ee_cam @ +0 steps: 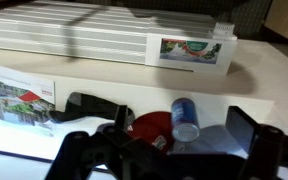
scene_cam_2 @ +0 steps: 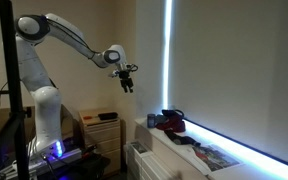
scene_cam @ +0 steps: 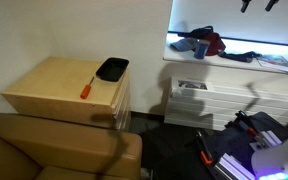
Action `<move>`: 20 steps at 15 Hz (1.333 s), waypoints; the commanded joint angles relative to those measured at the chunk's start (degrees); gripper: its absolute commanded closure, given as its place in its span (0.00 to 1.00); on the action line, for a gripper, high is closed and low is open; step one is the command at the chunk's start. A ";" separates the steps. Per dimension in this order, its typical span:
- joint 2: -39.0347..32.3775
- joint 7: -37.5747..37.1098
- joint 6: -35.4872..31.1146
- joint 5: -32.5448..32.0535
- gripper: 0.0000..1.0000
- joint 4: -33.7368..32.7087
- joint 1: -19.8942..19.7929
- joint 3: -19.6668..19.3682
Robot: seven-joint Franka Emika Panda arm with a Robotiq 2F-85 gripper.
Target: Pick up the object from the shelve and put it on the black tray on the left
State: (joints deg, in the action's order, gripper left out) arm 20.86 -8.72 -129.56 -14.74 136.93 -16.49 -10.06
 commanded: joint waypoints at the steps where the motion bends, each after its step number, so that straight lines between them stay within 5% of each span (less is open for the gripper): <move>1: -1.52 0.06 -0.18 0.04 0.00 -1.25 -0.58 -0.76; 6: -13.09 -10.18 -0.81 -0.48 0.00 -7.79 -1.98 -0.51; 15: -36.22 -23.04 13.98 21.35 0.00 -35.30 0.86 -3.10; 16: -32.92 -20.48 8.72 17.89 0.00 -28.98 1.28 -3.90; 20: -35.72 -24.36 9.19 17.33 0.00 -32.16 2.66 -4.35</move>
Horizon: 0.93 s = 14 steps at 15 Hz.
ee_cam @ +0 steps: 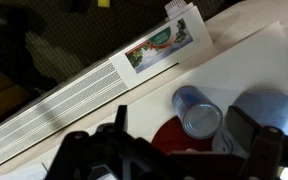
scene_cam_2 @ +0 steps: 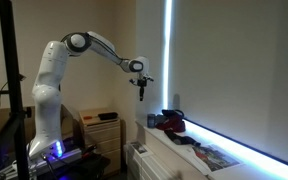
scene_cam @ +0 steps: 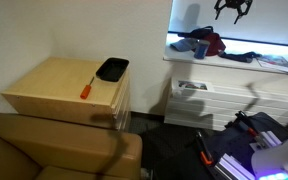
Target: Pick up the object from the shelve and put it on the black tray on the left
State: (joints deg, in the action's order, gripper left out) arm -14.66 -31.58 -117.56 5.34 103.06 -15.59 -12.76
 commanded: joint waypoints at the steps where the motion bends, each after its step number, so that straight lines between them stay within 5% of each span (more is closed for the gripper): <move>1: -1.85 -3.69 -4.00 -3.33 0.00 1.49 2.11 -1.90; 5: -7.31 -14.45 -13.43 3.54 0.00 0.18 2.63 -1.25; 9: -14.02 -23.95 -21.81 3.04 0.00 -2.51 4.57 -2.64; 14: -22.34 -34.32 -21.08 4.03 0.00 -9.05 4.97 -3.15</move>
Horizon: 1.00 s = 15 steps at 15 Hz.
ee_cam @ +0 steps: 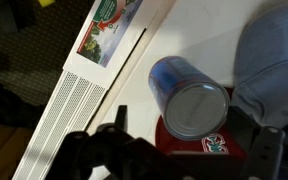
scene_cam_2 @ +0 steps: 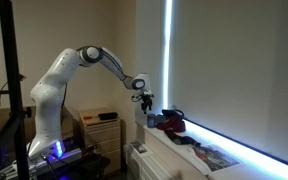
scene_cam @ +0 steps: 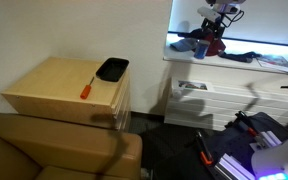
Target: Pick up the object from the shelve and put it on the black tray on the left
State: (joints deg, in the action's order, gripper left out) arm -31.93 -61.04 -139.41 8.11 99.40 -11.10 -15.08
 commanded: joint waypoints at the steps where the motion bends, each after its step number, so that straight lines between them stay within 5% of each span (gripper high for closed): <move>1: -6.33 -6.79 1.14 1.78 0.00 -6.81 0.21 -0.68; 15: -14.30 -16.35 3.43 1.93 0.00 -16.21 -2.03 0.40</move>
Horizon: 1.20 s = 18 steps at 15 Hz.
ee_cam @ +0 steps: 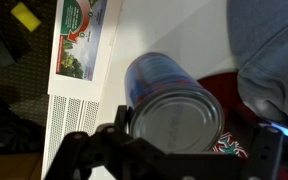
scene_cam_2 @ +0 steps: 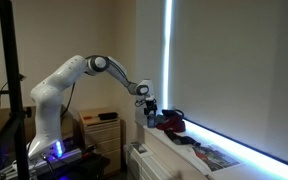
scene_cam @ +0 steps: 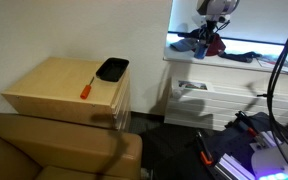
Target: Pick up the object from the shelve and put it on the black tray on the left
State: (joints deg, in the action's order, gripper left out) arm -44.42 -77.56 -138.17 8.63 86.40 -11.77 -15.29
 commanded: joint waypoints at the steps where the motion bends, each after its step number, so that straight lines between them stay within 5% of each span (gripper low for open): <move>1: -1.99 0.24 2.53 1.45 0.00 -3.45 -1.58 0.62; 9: -3.93 4.27 9.32 4.68 0.00 -7.04 -4.65 3.85; 18: -6.45 3.02 12.18 2.94 0.00 -9.83 -3.30 2.53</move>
State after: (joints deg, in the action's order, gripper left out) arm -49.20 -75.24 -128.21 11.71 78.85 -15.01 -12.63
